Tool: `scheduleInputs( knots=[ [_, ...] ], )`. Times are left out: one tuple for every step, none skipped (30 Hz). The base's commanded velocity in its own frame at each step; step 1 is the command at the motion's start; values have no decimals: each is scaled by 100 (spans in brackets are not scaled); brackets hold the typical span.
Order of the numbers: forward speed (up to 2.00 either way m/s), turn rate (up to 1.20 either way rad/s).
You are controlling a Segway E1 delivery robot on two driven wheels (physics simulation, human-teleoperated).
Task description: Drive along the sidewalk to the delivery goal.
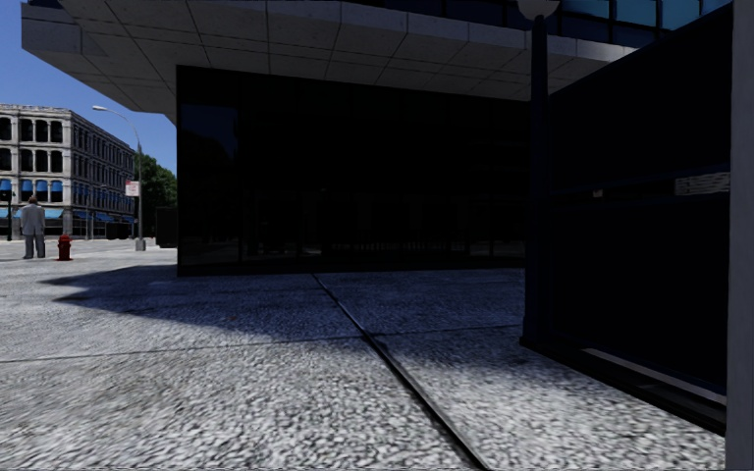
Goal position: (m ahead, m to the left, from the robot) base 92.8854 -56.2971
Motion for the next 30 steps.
scheduleInputs(
  knots=[
    [113,0],
    [115,0],
    [118,0],
    [123,0],
    [123,0],
    [124,0],
    [125,0],
    [127,0],
    [128,0],
    [130,0],
    [131,0],
    [131,0],
    [132,0],
    [132,0],
    [133,0],
    [133,0],
    [133,0],
    [134,0],
    [134,0],
    [134,0],
    [134,0],
    [134,0],
    [134,0],
    [134,0],
    [135,0],
    [135,0],
    [135,0],
    [135,0],
    [135,0],
    [135,0]
  ],
)
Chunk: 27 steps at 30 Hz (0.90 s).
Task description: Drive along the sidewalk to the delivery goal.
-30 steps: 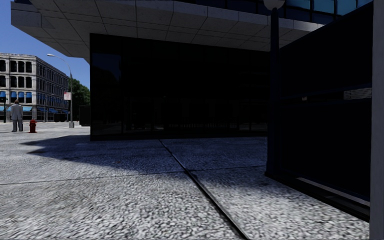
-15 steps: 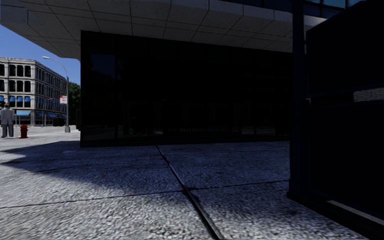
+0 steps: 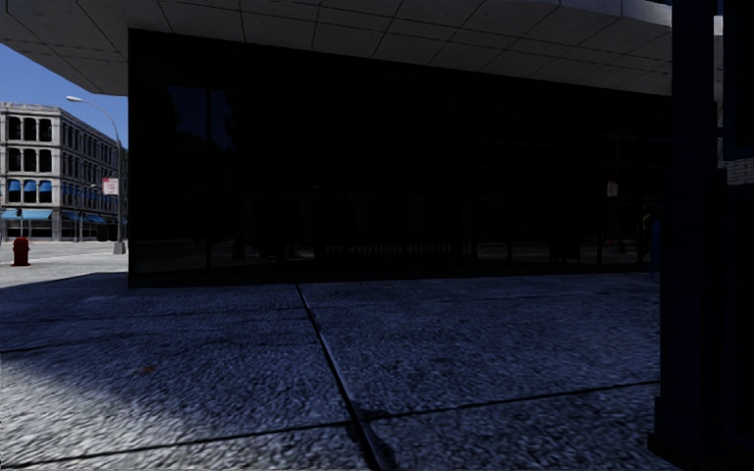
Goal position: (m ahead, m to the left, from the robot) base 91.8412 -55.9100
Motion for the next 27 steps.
scheduleInputs(
  knots=[
    [135,0],
    [135,0],
    [135,0],
    [135,0],
    [135,0],
    [135,0],
    [135,-1],
    [135,-1],
    [135,-15],
    [135,-24],
    [135,-27],
    [135,-28],
    [135,-28],
    [135,-28],
    [134,-29],
    [134,-35],
    [133,-37],
    [133,-37],
    [132,-39],
    [132,-39],
    [130,-39],
    [129,-39],
    [129,-39],
    [128,-39],
    [128,-39],
    [128,-39],
    [128,-39]
  ],
)
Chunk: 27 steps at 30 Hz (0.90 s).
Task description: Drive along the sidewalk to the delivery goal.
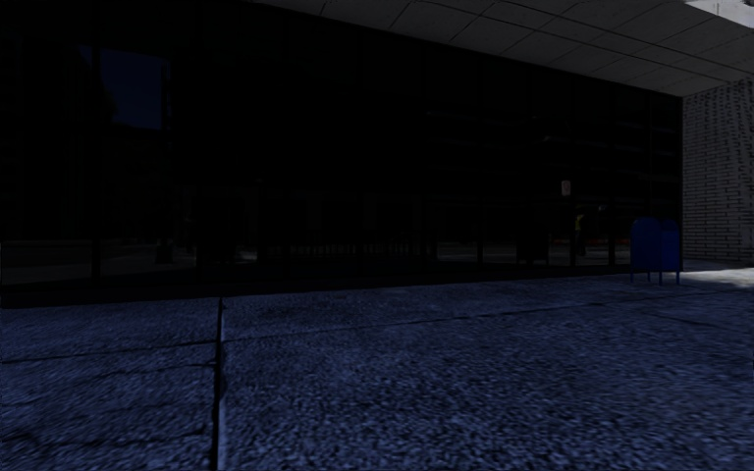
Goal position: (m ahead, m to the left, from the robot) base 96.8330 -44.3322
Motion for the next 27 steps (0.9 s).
scheduleInputs(
  knots=[
    [128,-39],
    [128,-39],
    [128,-39],
    [128,-39],
    [128,-39],
    [128,-39],
    [128,-39],
    [128,-39],
    [128,-39],
    [128,-39],
    [128,-39],
    [128,-39],
    [128,-39],
    [128,-39],
    [128,-39],
    [128,-39],
    [128,-39],
    [128,-39],
    [128,-39],
    [128,-39],
    [128,-39],
    [128,-39],
    [128,-40],
    [128,-40],
    [128,-41],
    [128,-41],
    [128,-41]
  ],
)
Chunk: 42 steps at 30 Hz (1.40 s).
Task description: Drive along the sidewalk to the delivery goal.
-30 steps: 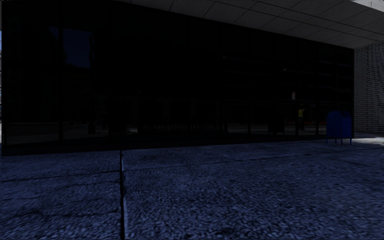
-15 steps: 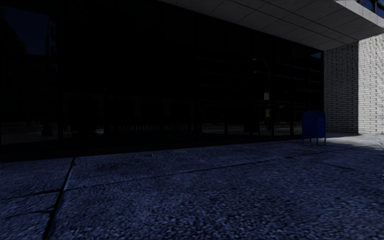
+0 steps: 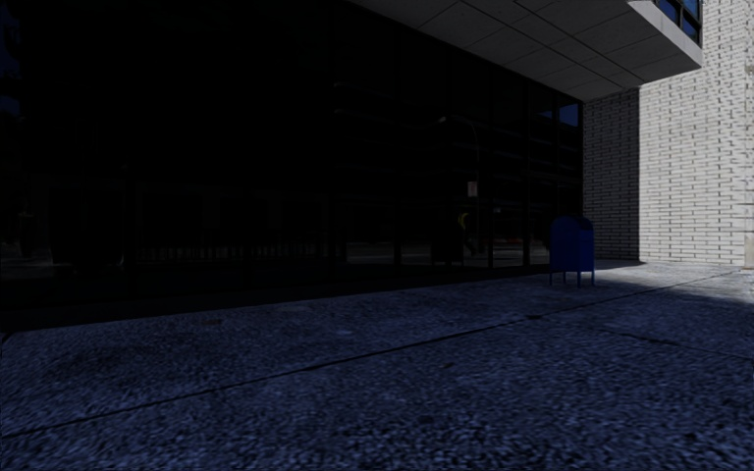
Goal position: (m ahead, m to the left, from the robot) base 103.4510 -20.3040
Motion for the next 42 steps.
scheduleInputs(
  knots=[
    [128,-41],
    [128,-42],
    [128,-42],
    [128,-44],
    [128,-44],
    [128,-45],
    [128,-45],
    [128,-46],
    [128,-48],
    [129,-48],
    [129,-49],
    [129,-49],
    [129,-49],
    [129,-49],
    [129,-49],
    [129,-49],
    [129,-49],
    [129,-49],
    [129,-49],
    [129,-49],
    [129,-49],
    [129,-49],
    [129,-49],
    [129,-49],
    [129,-49],
    [129,-49],
    [129,-49],
    [129,-49],
    [129,-49],
    [129,-49],
    [129,-49],
    [129,-49],
    [129,-49],
    [129,-49],
    [129,-49],
    [129,-49],
    [129,-49],
    [129,-49],
    [129,-49],
    [129,-49],
    [129,-49],
    [129,-49]
  ],
)
